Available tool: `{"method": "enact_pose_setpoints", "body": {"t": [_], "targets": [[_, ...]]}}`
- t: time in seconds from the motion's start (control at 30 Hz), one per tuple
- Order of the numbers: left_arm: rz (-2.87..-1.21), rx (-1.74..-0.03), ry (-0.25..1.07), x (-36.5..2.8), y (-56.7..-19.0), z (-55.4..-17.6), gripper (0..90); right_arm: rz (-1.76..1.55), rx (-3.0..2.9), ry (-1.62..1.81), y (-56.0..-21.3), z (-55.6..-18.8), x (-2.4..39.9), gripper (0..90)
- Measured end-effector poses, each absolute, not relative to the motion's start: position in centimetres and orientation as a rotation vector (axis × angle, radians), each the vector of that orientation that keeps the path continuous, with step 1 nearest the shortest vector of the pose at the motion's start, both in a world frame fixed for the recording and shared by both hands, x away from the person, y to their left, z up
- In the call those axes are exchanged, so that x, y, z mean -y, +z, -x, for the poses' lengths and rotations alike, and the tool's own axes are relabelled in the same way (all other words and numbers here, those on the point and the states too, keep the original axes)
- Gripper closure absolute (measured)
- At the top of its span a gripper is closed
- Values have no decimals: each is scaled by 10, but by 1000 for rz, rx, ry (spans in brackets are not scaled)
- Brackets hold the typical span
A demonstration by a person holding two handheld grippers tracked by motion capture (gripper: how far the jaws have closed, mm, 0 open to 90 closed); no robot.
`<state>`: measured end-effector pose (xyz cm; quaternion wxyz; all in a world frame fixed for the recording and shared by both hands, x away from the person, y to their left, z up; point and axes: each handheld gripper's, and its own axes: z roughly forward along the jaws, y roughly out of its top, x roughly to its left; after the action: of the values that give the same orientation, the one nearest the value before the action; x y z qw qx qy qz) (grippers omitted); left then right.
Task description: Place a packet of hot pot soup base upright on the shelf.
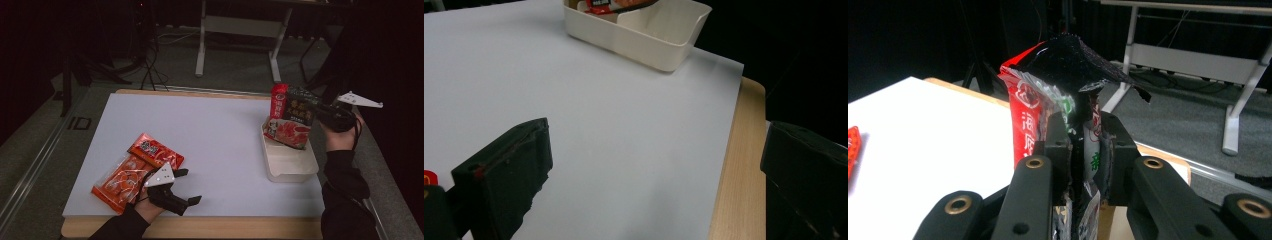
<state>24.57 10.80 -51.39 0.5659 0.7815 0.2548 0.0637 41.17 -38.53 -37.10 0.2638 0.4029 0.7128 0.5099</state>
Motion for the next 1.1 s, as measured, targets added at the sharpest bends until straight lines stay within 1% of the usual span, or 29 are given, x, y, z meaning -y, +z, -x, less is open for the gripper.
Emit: {"method": "enact_pose_setpoints", "body": {"t": [0.2, 0.43, 0.73, 0.8, 1.0, 1.1], "targets": [[-1832, -610, 139, -109, -515, -247, 5, -1083, -1944, 1399, -382, -416, 386, 777], [-1840, -619, 134, -110, -517, -248, 5, -1067, -1965, 1452, -384, -415, 386, 772], [-1836, -627, 133, -111, -517, -248, 5, -1035, -2020, 1438, -391, -416, 373, 764], [-1837, -627, 135, -111, -517, -248, 5, -1070, -2012, 1459, -399, -415, 375, 759], [-1837, -629, 133, -110, -517, -248, 5, -1093, -2004, 1468, -406, -409, 382, 756], [-1840, -629, 132, -110, -517, -248, 5, -1132, -1998, 1485, -419, -407, 390, 754]]}}
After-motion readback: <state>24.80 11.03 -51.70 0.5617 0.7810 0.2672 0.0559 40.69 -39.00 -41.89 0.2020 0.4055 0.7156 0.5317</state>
